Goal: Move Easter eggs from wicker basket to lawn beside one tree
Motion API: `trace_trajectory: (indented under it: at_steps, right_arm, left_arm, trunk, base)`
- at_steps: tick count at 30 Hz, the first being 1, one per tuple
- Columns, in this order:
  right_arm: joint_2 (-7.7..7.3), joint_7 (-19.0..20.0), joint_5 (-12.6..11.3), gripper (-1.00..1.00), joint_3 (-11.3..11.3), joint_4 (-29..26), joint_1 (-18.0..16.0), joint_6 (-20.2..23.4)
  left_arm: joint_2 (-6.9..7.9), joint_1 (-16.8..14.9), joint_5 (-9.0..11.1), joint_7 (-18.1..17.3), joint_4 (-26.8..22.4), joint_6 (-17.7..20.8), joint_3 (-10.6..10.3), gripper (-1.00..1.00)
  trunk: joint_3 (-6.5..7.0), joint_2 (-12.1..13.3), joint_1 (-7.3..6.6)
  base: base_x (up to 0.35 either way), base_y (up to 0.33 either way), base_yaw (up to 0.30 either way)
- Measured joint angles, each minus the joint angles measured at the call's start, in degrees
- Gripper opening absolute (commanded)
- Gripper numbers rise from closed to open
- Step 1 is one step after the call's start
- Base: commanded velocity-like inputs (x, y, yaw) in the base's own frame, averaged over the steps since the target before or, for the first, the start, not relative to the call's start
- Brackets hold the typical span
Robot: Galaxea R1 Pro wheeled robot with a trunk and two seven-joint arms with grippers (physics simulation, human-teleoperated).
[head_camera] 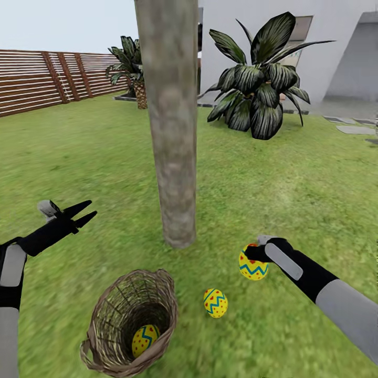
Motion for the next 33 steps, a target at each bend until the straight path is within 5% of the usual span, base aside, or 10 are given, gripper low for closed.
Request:
trace_trajectory:
  at_steps: [5,10,12,15,18,33]
  right_arm:
    - [-0.09,2.8,0.0,-1.0,0.2,0.0,0.0,0.1]
    - [0.04,3.1,0.2,-1.0,0.2,0.0,0.0,0.0]
    - [0.17,3.1,0.5,-1.0,0.2,-0.3,0.0,-0.1]
    - [2.46,2.8,0.6,-1.0,0.2,0.0,0.0,-0.2]
    - [4.65,2.8,0.9,-1.0,0.5,1.4,0.1,-0.2]
    - [5.97,2.8,1.2,-1.0,1.9,1.8,0.1,-0.4]
  left_arm:
    - [-2.74,0.0,0.1,-0.1,-0.6,0.0,-0.6,1.0]
    - [-4.02,0.0,0.3,-0.2,-0.9,0.0,-7.1,1.0]
    - [-5.72,0.0,0.4,-0.3,-2.5,0.0,-8.7,1.0]
    - [-7.5,0.0,0.3,-0.5,-4.2,0.1,-9.1,1.0]
    - [-7.77,0.2,0.4,-0.5,-4.4,0.1,-9.1,1.0]
    - [-8.36,0.4,0.3,-0.3,-4.4,0.1,-9.1,1.0]
  trunk:
    - [0.37,0.0,0.0]
    - [0.72,0.0,0.0]
    - [0.76,0.0,0.0]
    - [0.77,0.0,0.0]
    - [0.77,0.0,0.0]
    - [0.71,1.2,-0.65]
  base:
    - [0.0,0.0,-0.205]
    - [0.0,0.0,-0.173]
    - [0.0,0.0,-0.024]
    - [0.0,0.0,-0.003]
    - [0.0,0.0,0.0]
    - [0.0,0.0,0.089]
